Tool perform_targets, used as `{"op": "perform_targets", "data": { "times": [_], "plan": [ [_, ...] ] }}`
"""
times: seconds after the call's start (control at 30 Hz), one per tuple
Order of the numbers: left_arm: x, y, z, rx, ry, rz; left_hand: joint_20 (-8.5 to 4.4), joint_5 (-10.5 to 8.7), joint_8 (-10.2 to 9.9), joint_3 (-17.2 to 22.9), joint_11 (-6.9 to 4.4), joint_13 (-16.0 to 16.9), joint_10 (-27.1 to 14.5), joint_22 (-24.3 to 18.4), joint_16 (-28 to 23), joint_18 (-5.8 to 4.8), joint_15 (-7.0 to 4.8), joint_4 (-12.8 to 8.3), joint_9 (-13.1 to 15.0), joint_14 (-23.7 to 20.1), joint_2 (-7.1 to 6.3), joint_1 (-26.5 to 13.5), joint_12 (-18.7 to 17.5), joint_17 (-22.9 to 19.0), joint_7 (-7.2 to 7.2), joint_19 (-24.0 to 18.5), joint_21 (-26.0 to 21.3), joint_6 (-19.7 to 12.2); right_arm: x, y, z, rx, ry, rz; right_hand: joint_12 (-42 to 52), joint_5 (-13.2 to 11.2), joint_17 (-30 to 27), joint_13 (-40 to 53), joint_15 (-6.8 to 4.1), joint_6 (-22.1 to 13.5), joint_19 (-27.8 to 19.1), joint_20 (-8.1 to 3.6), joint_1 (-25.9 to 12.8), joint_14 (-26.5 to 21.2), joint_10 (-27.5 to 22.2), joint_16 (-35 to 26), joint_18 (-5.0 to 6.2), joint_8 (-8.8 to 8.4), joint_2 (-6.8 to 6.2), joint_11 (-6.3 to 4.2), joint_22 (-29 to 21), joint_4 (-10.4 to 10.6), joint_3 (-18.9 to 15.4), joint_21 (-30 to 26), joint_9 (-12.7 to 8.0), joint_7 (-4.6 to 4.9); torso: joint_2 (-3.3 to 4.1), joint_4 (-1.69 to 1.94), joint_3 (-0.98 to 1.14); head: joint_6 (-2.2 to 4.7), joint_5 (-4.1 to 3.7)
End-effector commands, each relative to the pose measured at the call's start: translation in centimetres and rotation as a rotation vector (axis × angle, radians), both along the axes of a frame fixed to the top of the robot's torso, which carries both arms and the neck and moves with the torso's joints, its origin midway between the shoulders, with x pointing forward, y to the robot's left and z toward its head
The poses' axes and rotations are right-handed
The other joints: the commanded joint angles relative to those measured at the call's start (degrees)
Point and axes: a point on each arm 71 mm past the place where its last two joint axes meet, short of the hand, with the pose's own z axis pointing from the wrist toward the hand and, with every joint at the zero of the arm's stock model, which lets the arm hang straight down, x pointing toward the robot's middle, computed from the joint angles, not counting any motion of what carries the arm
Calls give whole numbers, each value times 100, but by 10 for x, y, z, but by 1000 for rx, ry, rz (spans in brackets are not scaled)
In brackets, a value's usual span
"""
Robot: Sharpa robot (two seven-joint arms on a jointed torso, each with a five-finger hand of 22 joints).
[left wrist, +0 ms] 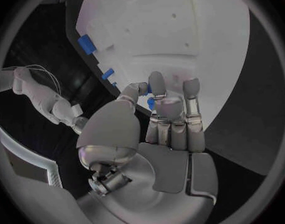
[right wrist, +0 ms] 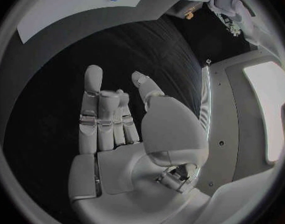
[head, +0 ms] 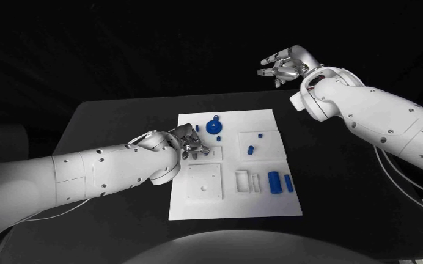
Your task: Assemble the parts on the task board
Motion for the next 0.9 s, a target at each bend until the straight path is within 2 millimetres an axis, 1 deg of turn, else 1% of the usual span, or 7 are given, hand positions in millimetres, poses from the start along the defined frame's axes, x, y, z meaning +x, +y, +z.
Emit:
{"op": "perform_targets", "data": {
  "times": [0.03,0.17,0.27,0.43,0.9],
  "plan": [
    [0,-2,0,14,-12,-18,5,-21,28,486,-37,5,278,73,-11,-49,-13,-477,-4,7,-13,68,35,10,-387,72,-109,519,0,2,0,-3,6,13,-10,26,-6,-8,-27,47,202,2,-48,1,-39,-25,52,-18,-4,6,-9,48,-1,-20,-4,10,5,7,0,-8,-9],
    [-1,-1,-1,27,-3,-28,4,-31,26,487,-36,6,278,104,-10,-50,-13,-480,-8,7,-16,74,36,11,-386,79,-131,520,0,2,0,-3,8,14,-10,26,-6,-8,-27,47,202,2,-48,1,-39,-25,52,-18,-4,6,-9,48,-1,-20,-4,10,6,6,-4,-20,-17],
    [-2,-1,-1,38,7,-37,6,-40,26,486,-33,6,278,197,-10,-53,-11,-482,-35,1,-13,80,37,3,-385,111,-218,523,0,2,0,-4,9,15,-3,33,-3,-4,-28,58,202,1,-46,3,-35,-22,50,-19,-7,4,-14,65,-5,-18,-4,6,7,10,-4,-32,-19],
    [-3,-1,-2,53,22,-48,10,-46,26,485,-31,6,278,219,-8,-53,-8,-489,-38,0,-15,85,38,4,-383,113,-238,525,-1,2,0,-3,10,17,-1,34,-2,-3,-28,60,201,1,-46,3,-34,-21,50,-19,-7,3,-15,69,-6,-18,-4,6,10,16,-3,-51,-19],
    [-3,-2,-4,64,38,-57,15,-105,25,463,-28,11,278,291,0,-54,-5,-481,-61,-2,-15,84,47,2,-384,139,-310,524,-1,4,0,-3,13,21,-3,47,-8,-7,-29,61,200,0,-44,-1,-38,-29,48,-19,-10,3,-21,92,-11,-16,-4,6,12,16,0,-63,-32]
  ]
}}
